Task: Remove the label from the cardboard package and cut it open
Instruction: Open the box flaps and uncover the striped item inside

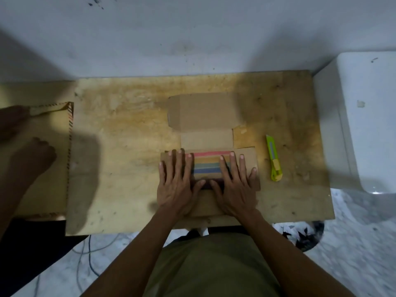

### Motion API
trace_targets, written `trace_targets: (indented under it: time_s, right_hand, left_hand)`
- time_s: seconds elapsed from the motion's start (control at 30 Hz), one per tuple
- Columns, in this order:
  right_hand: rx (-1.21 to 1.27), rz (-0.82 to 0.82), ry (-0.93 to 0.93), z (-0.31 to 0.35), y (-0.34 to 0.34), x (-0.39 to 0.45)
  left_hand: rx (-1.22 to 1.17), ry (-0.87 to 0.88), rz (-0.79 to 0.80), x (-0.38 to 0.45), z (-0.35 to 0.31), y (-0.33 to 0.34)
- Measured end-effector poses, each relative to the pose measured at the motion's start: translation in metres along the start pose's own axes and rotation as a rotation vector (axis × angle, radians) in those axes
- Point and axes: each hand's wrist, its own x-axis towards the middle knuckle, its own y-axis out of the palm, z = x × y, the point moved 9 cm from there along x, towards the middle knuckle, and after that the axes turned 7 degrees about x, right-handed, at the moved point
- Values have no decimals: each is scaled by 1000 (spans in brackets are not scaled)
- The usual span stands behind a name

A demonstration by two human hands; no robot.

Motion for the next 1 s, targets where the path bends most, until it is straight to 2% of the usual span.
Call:
trace_targets:
  time_s: [0.13,0.47,0.6,0.7,0.77,0.87,1.0]
  right_hand:
    - [-3,18,13,-3,12,-1]
    - [-36,-18,-9,-3,16,-4]
    - [36,-13,-2,-2,6,-1]
    - [200,-158,2,0,-31,15]
    - [333,-256,-5,1,-61,36]
    - [542,-252,128,-7,-84,78]
    - [807,-209,354,-27,-83,120]
  left_hand:
    - [-14,-31,33,-4,10,19]
    - [-10,-51,-49,-6,8,24]
    - [-54,-65,-53,-5,9,18]
    - [-201,-173,-71,10,15,-1]
    - [-338,-235,-156,28,21,-24]
    - [-555,-314,-314,56,30,-61]
    - [-927,-565,-186,86,45,-49]
